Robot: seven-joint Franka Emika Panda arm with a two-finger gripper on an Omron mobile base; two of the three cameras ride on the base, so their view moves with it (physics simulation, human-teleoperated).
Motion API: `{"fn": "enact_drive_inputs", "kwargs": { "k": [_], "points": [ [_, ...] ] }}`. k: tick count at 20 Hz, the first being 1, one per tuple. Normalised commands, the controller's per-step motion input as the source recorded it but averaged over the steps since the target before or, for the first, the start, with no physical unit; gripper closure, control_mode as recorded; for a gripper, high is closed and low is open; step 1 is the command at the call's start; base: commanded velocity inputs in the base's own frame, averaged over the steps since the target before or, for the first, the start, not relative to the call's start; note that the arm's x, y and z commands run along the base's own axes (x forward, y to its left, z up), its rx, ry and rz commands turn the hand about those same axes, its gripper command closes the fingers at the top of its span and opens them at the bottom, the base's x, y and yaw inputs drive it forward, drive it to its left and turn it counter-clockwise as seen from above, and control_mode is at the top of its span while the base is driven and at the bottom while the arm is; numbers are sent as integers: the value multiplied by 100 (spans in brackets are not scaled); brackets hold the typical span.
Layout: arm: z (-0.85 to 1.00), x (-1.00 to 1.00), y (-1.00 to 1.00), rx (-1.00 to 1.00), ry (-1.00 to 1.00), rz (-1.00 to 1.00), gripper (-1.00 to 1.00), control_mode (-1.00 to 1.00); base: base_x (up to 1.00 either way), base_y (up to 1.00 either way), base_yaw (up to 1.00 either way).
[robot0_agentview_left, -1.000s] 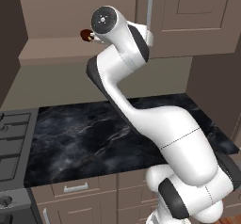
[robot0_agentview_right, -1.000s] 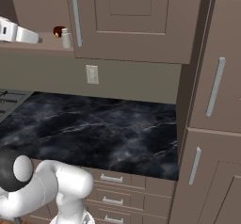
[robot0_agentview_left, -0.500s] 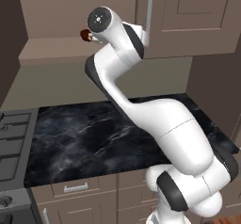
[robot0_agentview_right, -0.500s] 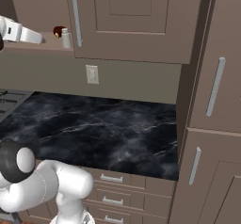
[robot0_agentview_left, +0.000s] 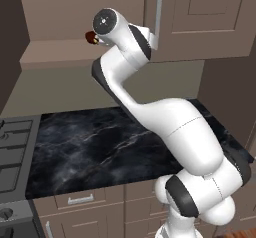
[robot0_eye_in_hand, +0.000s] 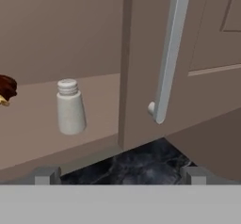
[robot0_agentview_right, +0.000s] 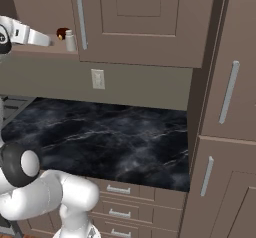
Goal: The dining table condiment station is running low on shaker. Refill the condiment station by opening the cabinet and taking the shaker from the cabinet and placing it on the dining table.
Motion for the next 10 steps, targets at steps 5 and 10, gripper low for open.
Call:
{"fn": "enact_drive_inputs", "kwargs": {
  "k": [5, 10],
  "points": [
    [-1, 14, -2, 0, 1, -3, -100, -100, 0, 0, 0],
    [-1, 17, -3, 0, 2, -3, -100, -100, 0, 0, 0]
  ]
}}
